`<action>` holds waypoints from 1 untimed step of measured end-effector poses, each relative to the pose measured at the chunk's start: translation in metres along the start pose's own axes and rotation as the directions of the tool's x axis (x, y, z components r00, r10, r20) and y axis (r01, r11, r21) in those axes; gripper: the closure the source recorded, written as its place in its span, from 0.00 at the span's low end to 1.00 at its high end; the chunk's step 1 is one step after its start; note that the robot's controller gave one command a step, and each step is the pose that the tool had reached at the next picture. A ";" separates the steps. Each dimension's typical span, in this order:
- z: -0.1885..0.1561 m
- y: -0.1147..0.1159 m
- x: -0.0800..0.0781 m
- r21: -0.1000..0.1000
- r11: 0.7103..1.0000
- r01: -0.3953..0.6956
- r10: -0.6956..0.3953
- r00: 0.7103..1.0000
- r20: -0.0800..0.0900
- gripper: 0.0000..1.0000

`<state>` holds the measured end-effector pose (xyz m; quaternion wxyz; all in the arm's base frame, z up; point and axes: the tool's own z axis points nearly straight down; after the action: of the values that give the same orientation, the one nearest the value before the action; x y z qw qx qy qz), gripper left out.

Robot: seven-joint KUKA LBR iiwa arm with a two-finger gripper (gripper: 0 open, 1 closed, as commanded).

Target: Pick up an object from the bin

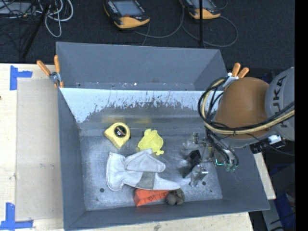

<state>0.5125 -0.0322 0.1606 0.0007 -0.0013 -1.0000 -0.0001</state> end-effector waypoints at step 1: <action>0.087 -0.044 0.014 -0.002 0.960 0.281 -0.281 0.960 0.007 1.00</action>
Offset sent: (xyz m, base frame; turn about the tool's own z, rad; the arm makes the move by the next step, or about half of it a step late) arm 0.0000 0.0000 0.0000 0.0000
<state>0.4980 -0.0757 0.0741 -0.0026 0.1406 -0.9901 -0.0017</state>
